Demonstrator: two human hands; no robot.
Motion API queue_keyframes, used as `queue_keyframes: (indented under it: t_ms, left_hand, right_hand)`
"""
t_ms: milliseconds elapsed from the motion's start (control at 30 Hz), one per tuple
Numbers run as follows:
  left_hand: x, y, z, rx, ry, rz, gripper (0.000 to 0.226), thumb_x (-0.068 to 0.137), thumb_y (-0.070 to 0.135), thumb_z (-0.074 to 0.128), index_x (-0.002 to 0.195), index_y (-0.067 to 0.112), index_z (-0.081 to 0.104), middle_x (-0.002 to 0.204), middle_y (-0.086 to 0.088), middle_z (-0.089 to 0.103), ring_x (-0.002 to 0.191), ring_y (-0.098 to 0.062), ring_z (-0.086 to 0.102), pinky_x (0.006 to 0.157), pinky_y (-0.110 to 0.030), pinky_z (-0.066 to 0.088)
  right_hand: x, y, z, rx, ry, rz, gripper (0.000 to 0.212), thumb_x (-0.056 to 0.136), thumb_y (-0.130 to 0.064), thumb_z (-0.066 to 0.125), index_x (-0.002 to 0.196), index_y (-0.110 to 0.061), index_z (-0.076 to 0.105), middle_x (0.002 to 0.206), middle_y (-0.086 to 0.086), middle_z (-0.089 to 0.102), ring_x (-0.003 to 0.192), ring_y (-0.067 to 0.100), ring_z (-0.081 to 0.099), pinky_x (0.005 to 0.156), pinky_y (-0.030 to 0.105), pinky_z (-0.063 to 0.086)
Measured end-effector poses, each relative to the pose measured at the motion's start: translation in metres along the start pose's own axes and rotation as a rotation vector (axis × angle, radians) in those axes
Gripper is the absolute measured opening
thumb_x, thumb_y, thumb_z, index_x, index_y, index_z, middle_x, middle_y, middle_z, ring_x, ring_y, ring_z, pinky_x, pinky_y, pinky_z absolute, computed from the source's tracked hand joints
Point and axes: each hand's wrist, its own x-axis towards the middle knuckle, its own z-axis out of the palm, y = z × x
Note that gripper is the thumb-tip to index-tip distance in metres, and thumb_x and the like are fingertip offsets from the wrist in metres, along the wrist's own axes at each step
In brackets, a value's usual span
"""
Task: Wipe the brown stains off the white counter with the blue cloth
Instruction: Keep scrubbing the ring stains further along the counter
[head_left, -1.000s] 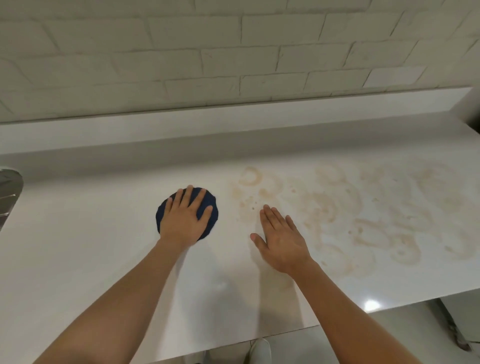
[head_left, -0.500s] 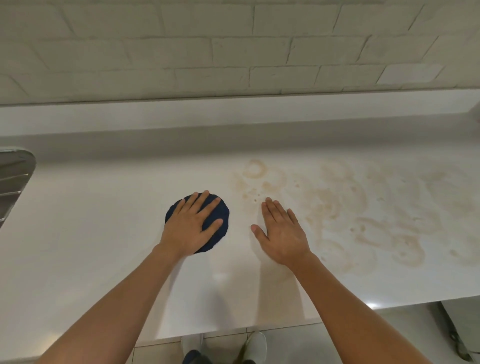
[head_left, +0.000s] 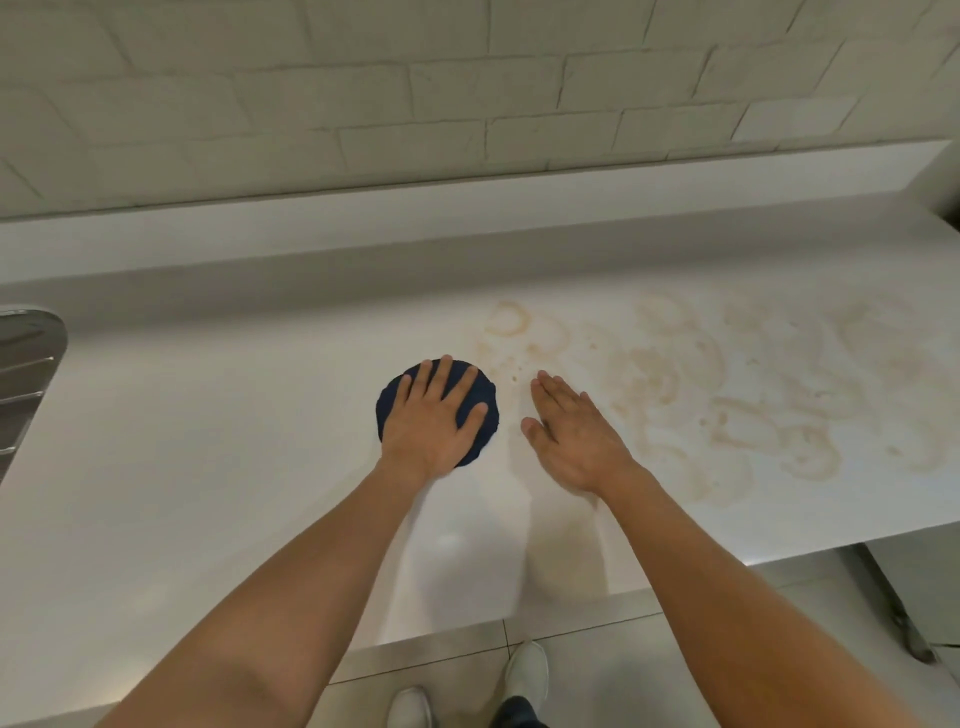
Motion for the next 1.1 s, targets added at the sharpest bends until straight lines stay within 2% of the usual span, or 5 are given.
queue_keyframes:
  t_ms: [133, 333, 533, 767, 1100]
  left_hand:
    - [-0.035, 0.009, 0.008, 0.002, 0.000, 0.082, 0.067, 0.099, 0.066, 0.009, 0.161, 0.039, 0.009, 0.170, 0.003, 0.001, 0.156, -0.022, -0.003, 0.123, -0.042, -0.007]
    - [-0.052, 0.017, -0.006, -0.155, -0.128, 0.176, 0.065, 0.102, 0.064, 0.017, 0.161, 0.038, 0.012, 0.170, 0.003, 0.002, 0.156, -0.022, -0.001, 0.124, -0.042, -0.003]
    - [-0.073, -0.051, -0.037, -0.329, 0.094, 0.024, 0.056, 0.107, 0.049, 0.024, 0.160, 0.030, 0.025, 0.169, 0.000, 0.013, 0.156, -0.021, 0.006, 0.125, -0.040, 0.006]
    - [-0.097, -0.094, -0.029, -0.293, 0.097, -0.020, 0.057, 0.108, 0.048, 0.022, 0.161, 0.028, 0.022, 0.170, 0.000, 0.007, 0.156, -0.020, 0.001, 0.124, -0.037, 0.000]
    - [-0.079, -0.045, -0.013, -0.189, 0.055, 0.113, 0.062, 0.106, 0.053, 0.019, 0.162, 0.024, 0.018, 0.170, -0.005, 0.006, 0.156, -0.024, 0.002, 0.126, -0.042, 0.003]
  right_hand:
    - [-0.016, 0.004, -0.004, 0.176, 0.222, 0.111, 0.064, 0.106, -0.049, 0.021, 0.160, -0.016, 0.013, 0.167, -0.005, 0.006, 0.152, 0.007, -0.002, 0.123, 0.030, 0.001]
    - [-0.034, -0.035, 0.012, 0.286, 0.320, 0.130, 0.058, 0.108, -0.040, 0.030, 0.157, -0.011, 0.022, 0.166, 0.001, 0.016, 0.152, 0.012, 0.006, 0.122, 0.029, 0.007]
    - [-0.032, -0.104, 0.035, 0.148, 0.322, 0.022, 0.051, 0.106, -0.034, 0.037, 0.151, -0.010, 0.039, 0.160, 0.011, 0.032, 0.147, 0.025, 0.026, 0.122, 0.043, 0.020]
    - [-0.018, -0.143, 0.070, -0.086, 0.144, 0.095, 0.071, 0.101, -0.062, 0.012, 0.160, -0.024, 0.007, 0.168, -0.001, 0.002, 0.154, 0.020, -0.003, 0.122, 0.052, -0.004]
    - [-0.076, -0.116, 0.080, -0.079, 0.205, 0.148, 0.072, 0.098, -0.069, 0.009, 0.160, -0.031, 0.007, 0.168, -0.006, 0.003, 0.153, 0.017, -0.001, 0.123, 0.049, -0.002]
